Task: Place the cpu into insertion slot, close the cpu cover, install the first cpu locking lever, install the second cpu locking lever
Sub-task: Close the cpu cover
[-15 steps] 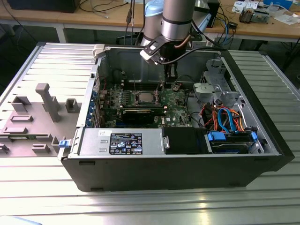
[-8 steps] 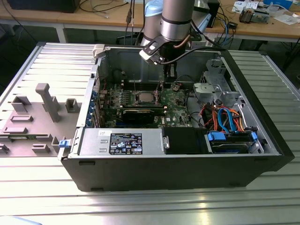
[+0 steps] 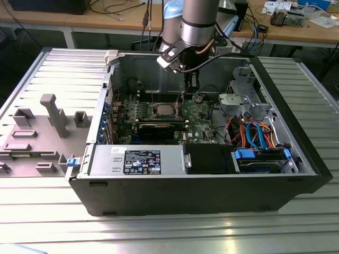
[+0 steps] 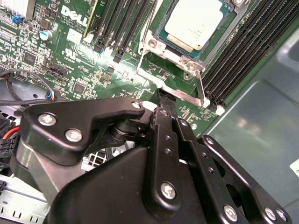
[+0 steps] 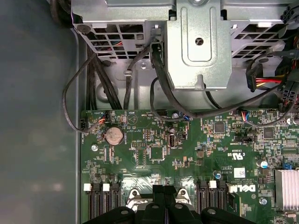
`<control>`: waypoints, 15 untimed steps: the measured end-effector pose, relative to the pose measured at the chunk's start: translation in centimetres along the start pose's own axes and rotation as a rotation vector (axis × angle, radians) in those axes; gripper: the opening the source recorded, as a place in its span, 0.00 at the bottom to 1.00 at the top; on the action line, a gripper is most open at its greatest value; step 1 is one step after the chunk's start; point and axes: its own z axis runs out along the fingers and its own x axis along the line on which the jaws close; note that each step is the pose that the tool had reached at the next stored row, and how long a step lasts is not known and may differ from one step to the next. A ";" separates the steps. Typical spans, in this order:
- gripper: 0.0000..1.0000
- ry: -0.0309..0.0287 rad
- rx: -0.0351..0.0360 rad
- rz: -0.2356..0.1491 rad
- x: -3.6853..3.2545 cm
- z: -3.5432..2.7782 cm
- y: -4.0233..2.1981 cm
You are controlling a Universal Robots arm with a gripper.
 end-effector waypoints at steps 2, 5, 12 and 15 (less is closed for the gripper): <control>0.11 0.0000 0.0000 0.000 0.00 0.00 -0.02; 0.11 0.0000 0.0000 0.000 0.00 0.00 -0.15; 0.11 0.0000 -0.0001 0.000 -0.01 -0.02 -0.77; 0.11 0.0000 0.0000 0.000 -0.01 -0.03 -1.05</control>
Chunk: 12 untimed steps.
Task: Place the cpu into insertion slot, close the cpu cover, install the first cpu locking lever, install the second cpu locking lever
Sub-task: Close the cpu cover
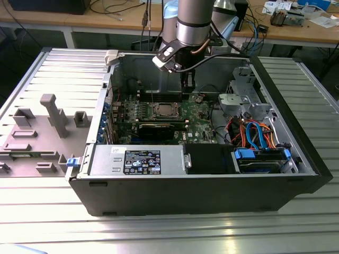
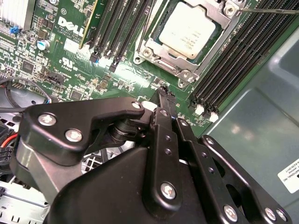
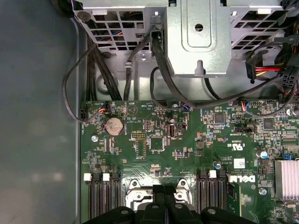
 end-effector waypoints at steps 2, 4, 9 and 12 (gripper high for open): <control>0.11 0.0000 0.0000 0.000 0.00 0.00 -0.04; 0.11 0.0001 0.0000 0.000 0.00 0.00 -0.04; 0.11 0.0000 0.0000 0.000 0.00 0.00 -0.04; 0.11 0.0000 0.0000 0.000 0.00 0.00 -0.05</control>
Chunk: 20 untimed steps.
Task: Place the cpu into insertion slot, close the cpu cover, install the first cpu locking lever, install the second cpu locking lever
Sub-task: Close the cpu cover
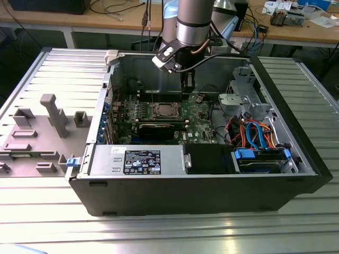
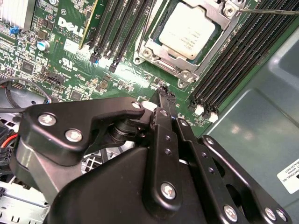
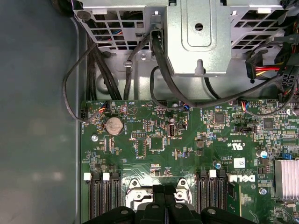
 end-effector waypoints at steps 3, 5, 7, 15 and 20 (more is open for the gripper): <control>0.11 0.0004 -0.0002 -0.004 0.00 0.23 -1.12; 0.11 0.0006 -0.0004 -0.008 0.00 0.62 -2.03; 0.11 0.0005 -0.0004 -0.011 0.01 0.88 -2.58; 0.11 0.0011 -0.0007 -0.027 0.02 1.82 -4.01; 0.11 0.0013 -0.0008 -0.029 0.02 1.84 -4.01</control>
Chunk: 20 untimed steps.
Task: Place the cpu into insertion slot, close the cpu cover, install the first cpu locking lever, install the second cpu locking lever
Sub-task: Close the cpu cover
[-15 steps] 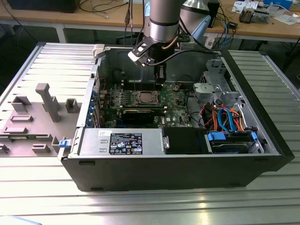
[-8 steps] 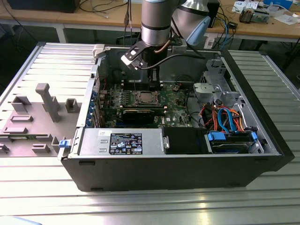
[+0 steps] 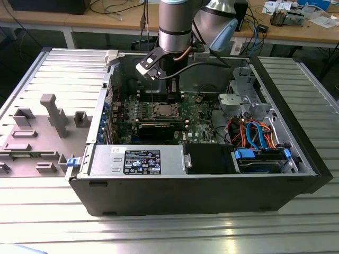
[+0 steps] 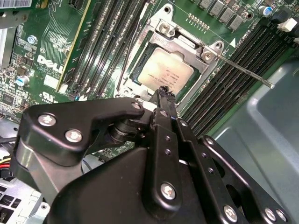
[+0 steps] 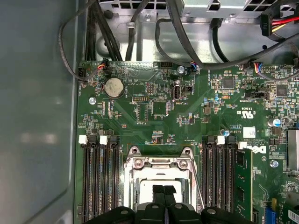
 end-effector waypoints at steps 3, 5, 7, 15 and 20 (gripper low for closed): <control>0.11 -0.0001 0.0000 0.000 0.00 0.00 0.00; 0.11 -0.0001 0.0000 0.000 0.00 0.00 0.00; 0.11 -0.0001 0.0000 0.000 0.00 0.00 0.00; 0.11 0.0000 -0.0001 -0.003 0.02 0.14 -0.92; 0.11 -0.0002 0.0000 -0.004 0.04 0.40 -1.91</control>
